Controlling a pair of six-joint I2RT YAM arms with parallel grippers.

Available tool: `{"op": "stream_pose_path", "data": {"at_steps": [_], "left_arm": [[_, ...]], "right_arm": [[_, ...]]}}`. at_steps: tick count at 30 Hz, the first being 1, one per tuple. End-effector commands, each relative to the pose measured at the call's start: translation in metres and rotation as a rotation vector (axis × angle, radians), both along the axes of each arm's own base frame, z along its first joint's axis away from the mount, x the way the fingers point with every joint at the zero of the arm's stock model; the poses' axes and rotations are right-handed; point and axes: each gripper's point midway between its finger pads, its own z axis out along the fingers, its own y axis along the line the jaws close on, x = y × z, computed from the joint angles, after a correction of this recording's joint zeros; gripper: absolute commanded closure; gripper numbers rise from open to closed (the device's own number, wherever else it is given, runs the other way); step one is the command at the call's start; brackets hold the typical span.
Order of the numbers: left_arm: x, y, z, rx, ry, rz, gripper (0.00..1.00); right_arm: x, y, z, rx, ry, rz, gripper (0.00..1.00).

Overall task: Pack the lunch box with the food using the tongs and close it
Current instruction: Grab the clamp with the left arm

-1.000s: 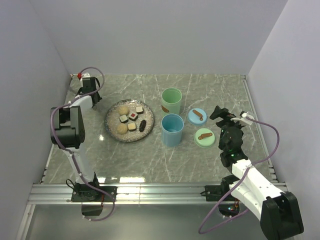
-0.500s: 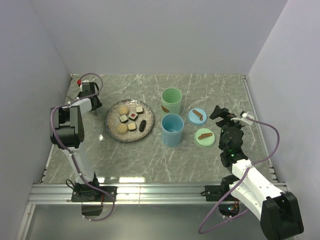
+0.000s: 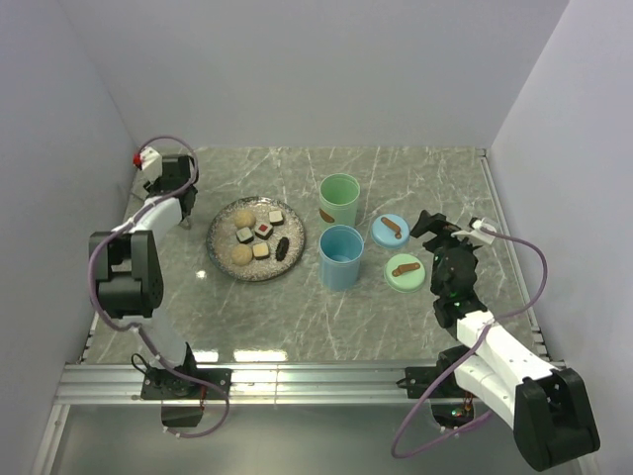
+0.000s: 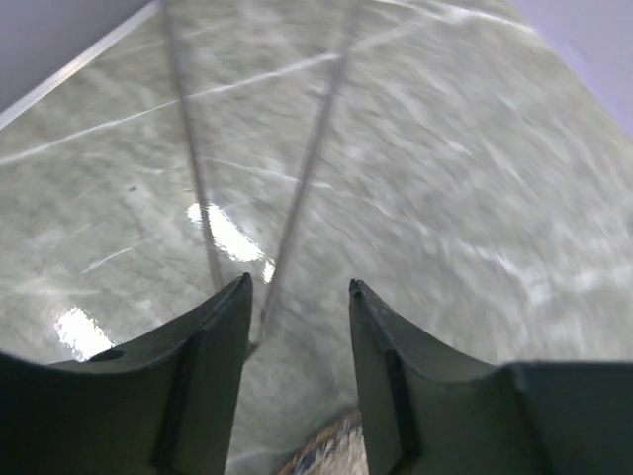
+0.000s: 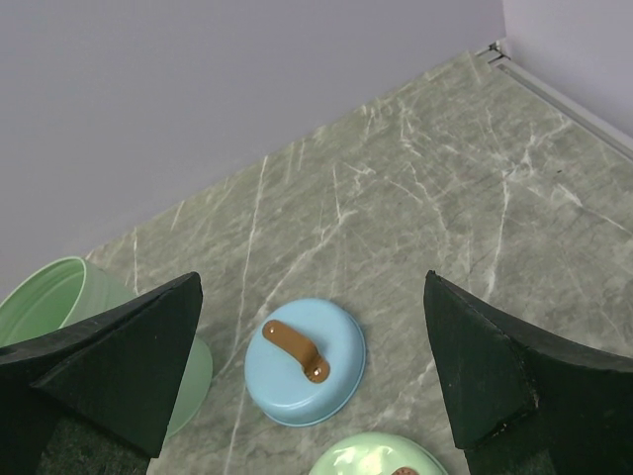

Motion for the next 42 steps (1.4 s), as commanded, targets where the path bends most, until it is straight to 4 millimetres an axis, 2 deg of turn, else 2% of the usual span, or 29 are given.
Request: {"op": "stream_pose_path", "data": {"at_steps": [1,4,5,9,10,11,15,21,24,25,26,28,31,33,34,35,37,42], "left_arm": [[-0.009,0.024,-0.017,-0.032,0.066,0.245,0.49],[-0.008,0.018,-0.04,-0.082,0.085,0.254,0.44],[-0.009,0.017,-0.045,-0.094,0.087,0.255,0.31],[-0.011,0.016,-0.054,-0.136,0.083,0.275,0.27],[-0.014,0.015,-0.058,-0.143,0.085,0.281,0.17],[-0.013,0.014,-0.055,-0.146,0.072,0.279,0.01],[-0.016,0.018,-0.056,-0.155,0.069,0.291,0.0],[-0.011,0.039,-0.075,-0.262,0.092,0.283,0.01],[-0.005,0.053,-0.074,-0.243,0.1,0.298,0.01],[0.005,0.057,-0.066,-0.239,0.086,0.293,0.01],[0.004,0.055,-0.076,-0.244,0.123,0.288,0.01],[0.013,0.06,-0.072,-0.244,0.121,0.283,0.0],[0.014,0.059,-0.08,-0.246,0.141,0.259,0.01],[0.021,0.056,-0.069,-0.248,0.083,0.231,0.01],[0.011,0.055,-0.076,-0.249,0.091,0.233,0.01],[0.011,0.055,-0.064,-0.244,0.056,0.229,0.01],[0.009,0.055,-0.062,-0.235,0.032,0.218,0.0],[0.021,0.051,-0.047,-0.239,-0.01,0.162,0.0]], "right_arm": [[0.007,0.007,0.023,0.006,-0.06,0.035,0.0],[0.008,0.011,0.023,-0.001,-0.061,0.058,0.0],[0.008,0.011,0.024,-0.001,-0.061,0.059,0.0],[0.007,0.014,0.025,-0.004,-0.068,0.079,0.0],[0.007,0.015,0.024,-0.004,-0.068,0.084,0.0],[0.008,0.015,0.025,-0.004,-0.07,0.088,0.0],[0.01,0.017,0.023,-0.009,-0.062,0.094,0.0],[0.011,0.02,0.021,-0.01,-0.058,0.108,0.0],[0.009,0.02,0.023,-0.008,-0.067,0.114,0.0],[0.01,0.02,0.023,-0.009,-0.067,0.116,0.0],[0.009,0.02,0.023,-0.009,-0.066,0.116,0.0],[0.009,0.021,0.024,-0.009,-0.067,0.117,0.0],[0.007,0.018,0.024,-0.01,-0.071,0.105,0.0],[0.005,0.016,0.024,-0.008,-0.075,0.099,0.0],[0.005,0.017,0.023,-0.009,-0.074,0.1,0.0],[0.006,0.018,0.025,-0.009,-0.077,0.106,0.0],[0.008,0.019,0.022,-0.011,-0.067,0.111,0.0],[0.012,0.022,0.018,-0.014,-0.049,0.122,0.0]]}}
